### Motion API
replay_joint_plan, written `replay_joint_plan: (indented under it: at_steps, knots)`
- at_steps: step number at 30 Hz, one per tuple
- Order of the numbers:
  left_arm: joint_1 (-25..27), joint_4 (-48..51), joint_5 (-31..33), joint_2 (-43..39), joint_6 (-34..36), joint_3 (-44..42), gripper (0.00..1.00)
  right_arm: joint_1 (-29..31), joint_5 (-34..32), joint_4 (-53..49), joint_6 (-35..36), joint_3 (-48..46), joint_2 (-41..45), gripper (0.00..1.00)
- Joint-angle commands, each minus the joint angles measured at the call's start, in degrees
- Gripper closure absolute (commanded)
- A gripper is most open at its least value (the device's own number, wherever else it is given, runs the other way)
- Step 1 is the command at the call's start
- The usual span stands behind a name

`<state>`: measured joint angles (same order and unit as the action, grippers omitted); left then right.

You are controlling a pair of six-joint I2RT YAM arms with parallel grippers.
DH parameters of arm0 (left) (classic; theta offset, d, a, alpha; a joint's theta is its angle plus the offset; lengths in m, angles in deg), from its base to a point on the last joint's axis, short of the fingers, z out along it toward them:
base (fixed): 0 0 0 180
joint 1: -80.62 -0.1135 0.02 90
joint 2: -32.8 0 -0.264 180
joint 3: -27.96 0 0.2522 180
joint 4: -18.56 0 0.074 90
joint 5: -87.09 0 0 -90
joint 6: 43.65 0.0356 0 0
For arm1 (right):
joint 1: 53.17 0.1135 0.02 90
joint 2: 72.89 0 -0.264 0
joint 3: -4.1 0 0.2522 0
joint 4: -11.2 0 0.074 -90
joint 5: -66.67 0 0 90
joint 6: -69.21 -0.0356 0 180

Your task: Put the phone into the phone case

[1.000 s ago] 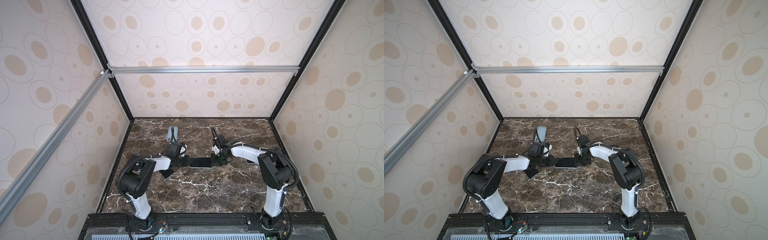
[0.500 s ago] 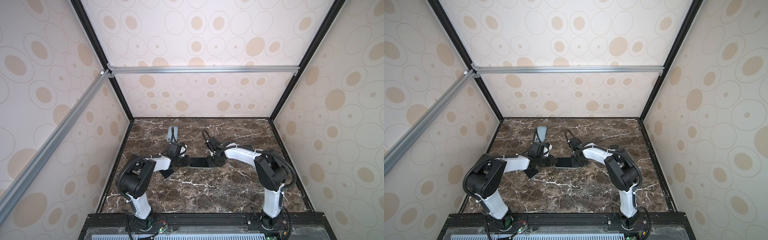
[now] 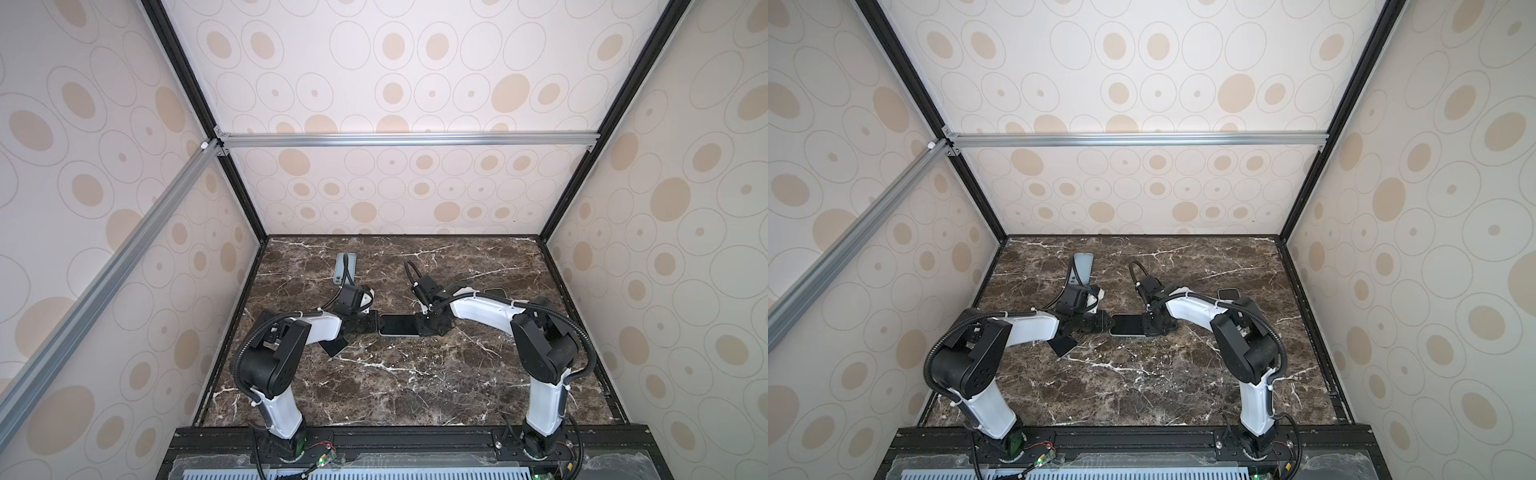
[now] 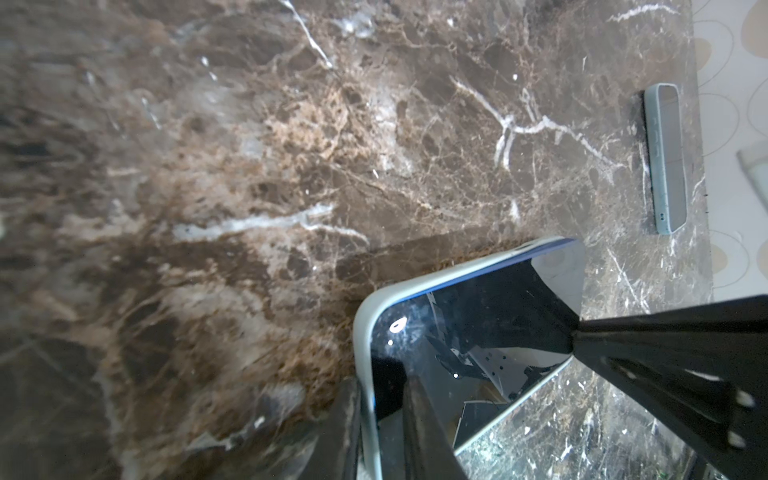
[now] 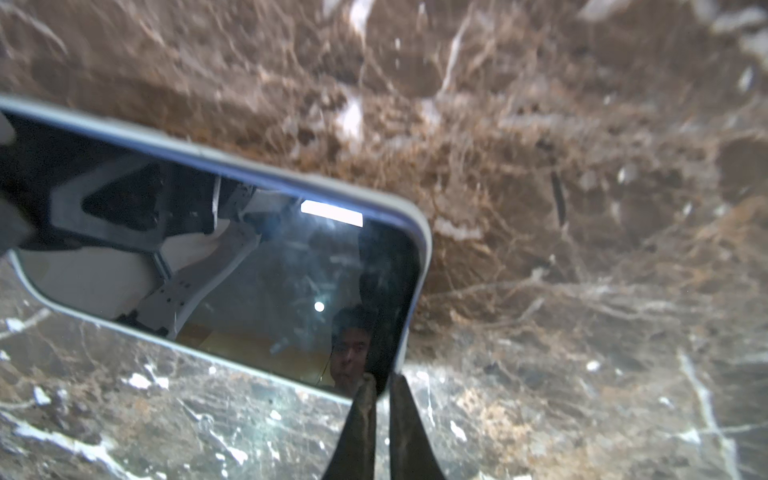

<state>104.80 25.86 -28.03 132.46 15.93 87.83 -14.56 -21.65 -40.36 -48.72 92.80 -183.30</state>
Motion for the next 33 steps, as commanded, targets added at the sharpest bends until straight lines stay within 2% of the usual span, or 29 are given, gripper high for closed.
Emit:
replay_joint_plan:
  at_steps: [1,9,19,25,33]
  knots:
    - [1.0,3.2,0.8,-1.9,2.4,-0.1,0.81,-0.1,-1.8,-8.1,0.7,-0.3,0.3,0.88]
    - [-0.6,2.9,2.8,-3.6,2.3,0.7,0.81,-2.9,-0.2,-13.6,3.6,8.6,2.9,0.86]
    - [-1.9,1.1,-1.5,-0.6,-0.7,2.2,0.79,-6.3,8.6,-7.0,4.1,10.7,-2.4,0.85]
    - [-2.0,0.3,-3.5,0.6,-1.2,1.0,0.79,-6.3,12.7,-3.5,2.2,8.1,-4.3,0.85]
    - [-2.0,0.1,-4.5,1.4,-1.2,0.9,0.79,-6.3,12.5,-3.2,1.5,4.6,-5.9,0.88]
